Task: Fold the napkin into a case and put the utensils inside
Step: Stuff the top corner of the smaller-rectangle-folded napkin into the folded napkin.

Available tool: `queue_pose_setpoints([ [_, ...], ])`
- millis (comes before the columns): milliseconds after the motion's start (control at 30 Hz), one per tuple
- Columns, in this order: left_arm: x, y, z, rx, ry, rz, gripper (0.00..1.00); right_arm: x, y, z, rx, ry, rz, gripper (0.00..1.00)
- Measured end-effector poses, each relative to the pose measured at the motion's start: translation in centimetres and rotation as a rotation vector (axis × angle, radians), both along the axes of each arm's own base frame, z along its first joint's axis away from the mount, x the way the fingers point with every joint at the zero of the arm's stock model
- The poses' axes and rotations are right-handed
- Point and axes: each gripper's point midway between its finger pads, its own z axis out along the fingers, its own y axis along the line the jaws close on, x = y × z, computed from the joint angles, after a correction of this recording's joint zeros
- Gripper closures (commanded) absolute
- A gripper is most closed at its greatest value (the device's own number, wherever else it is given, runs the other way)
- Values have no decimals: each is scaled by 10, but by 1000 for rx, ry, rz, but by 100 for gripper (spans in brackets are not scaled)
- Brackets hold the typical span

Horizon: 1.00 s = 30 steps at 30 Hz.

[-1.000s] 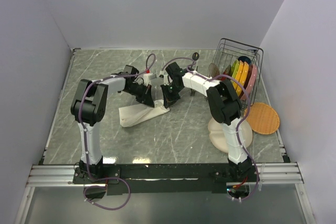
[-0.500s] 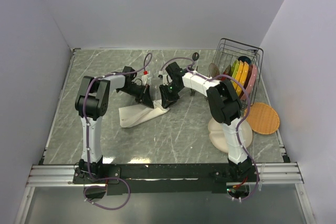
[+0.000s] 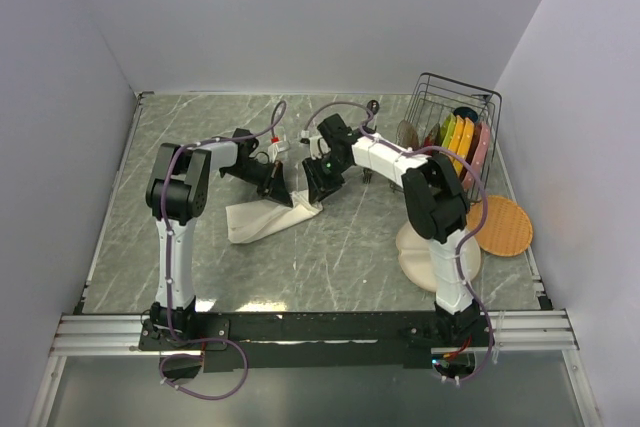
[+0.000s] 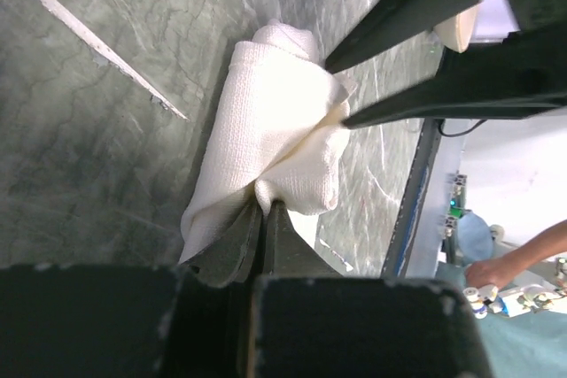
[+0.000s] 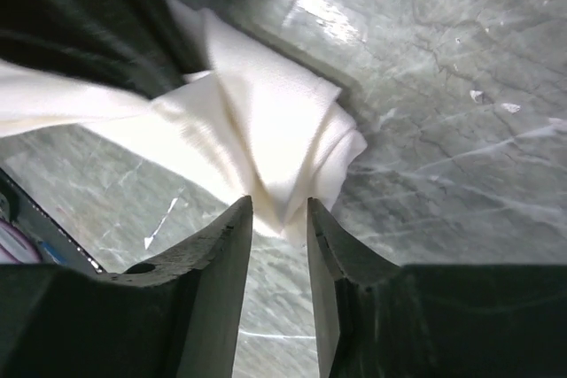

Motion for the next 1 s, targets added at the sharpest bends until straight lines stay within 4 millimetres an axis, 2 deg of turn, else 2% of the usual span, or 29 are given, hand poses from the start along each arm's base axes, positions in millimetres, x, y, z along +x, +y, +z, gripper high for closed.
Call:
queue_pose_setpoints([
  [133,0,0,0,-12,25,2,99,1,3,16,43,-55,28,44],
  [267,0,1,0,-20,37,1,99,1,10,24,94,-111,69,40],
  [467,0,1,-1,-38,69,3,99,-4,20,16,115,-149,123,39],
  [700,0,3,-1,-41,102,9,99,-9,38,16,129,-199,183,43],
  [900,-1,5,-1,-42,115,13,99,-10,39,-6,85,-181,184,44],
  [1000,0,5,-1,-41,127,14,99,-8,39,-7,79,-184,182,46],
])
